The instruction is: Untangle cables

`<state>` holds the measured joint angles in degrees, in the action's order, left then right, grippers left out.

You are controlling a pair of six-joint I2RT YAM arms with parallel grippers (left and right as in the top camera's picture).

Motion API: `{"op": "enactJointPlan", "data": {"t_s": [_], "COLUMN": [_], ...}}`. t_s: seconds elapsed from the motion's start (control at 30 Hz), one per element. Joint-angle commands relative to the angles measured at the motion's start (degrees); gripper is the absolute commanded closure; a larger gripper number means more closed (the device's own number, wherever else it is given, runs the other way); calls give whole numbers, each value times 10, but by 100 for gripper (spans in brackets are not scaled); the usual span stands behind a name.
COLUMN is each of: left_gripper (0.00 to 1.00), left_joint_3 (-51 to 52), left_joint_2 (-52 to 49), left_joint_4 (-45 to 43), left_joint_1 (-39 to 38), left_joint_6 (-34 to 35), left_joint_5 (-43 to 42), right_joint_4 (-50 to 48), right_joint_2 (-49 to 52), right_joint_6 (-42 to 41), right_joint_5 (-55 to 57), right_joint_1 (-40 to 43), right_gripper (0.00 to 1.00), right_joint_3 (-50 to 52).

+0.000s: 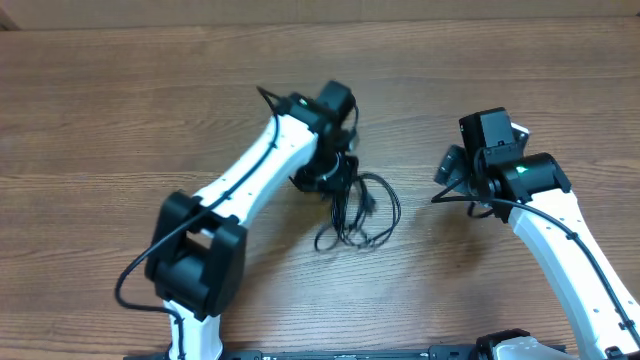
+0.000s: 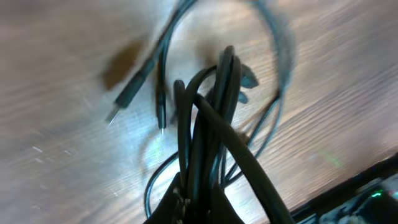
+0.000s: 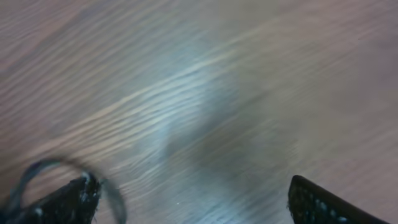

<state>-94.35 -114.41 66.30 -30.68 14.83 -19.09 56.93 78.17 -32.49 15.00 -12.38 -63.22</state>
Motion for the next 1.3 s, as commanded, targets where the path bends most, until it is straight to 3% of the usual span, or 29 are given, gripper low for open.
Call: {"op": "enactJointPlan", "data": {"t_s": [0.0,0.1,0.2,0.4,0.47,0.57,0.7,0.83,0.97,1.13,1.27], "left_gripper": [96,96,96,96,96,96,96,96,96,96,96], "left_joint_3": [-82,-99,-100,-100,-100,-100,-100,-100,-100,-100,-100], "left_joint_2": [88,115,130,132,132,133,133,133,133,133,133], "left_joint_4": [-4,-9,-9,-8,-13,-16,-15,-1,29,66,95], "left_joint_1": [38,56,71,76,76,79,96,121,144,166,175], "left_joint_6": [-39,-47,-57,-83,-86,-87,-87,-95,-117,-146,-149], "left_joint_5": [-60,-126,-191,-281,-290,-288,-288,-287,-287,-272,-215], "right_joint_4": [-50,-92,-141,-227,-240,-235,-177,-90,-53,-49,-31], "right_joint_2": [3,3,3,3,3,3,3,3,3,3,3], "right_joint_6": [129,203,210,201,201,196,111,19,-7,-10,-84], "right_joint_5": [-219,-389,-483,-492,-488,-449,-287,-92,-9,45,122], "right_joint_1": [0,0,0,0,0,0,0,0,0,0,3], "right_gripper": [2,1,0,5,14,39,70,69,68,80,85], "right_joint_3": [-9,-9,-9,-9,-9,-9,-9,-9,-9,-9,-9]}}
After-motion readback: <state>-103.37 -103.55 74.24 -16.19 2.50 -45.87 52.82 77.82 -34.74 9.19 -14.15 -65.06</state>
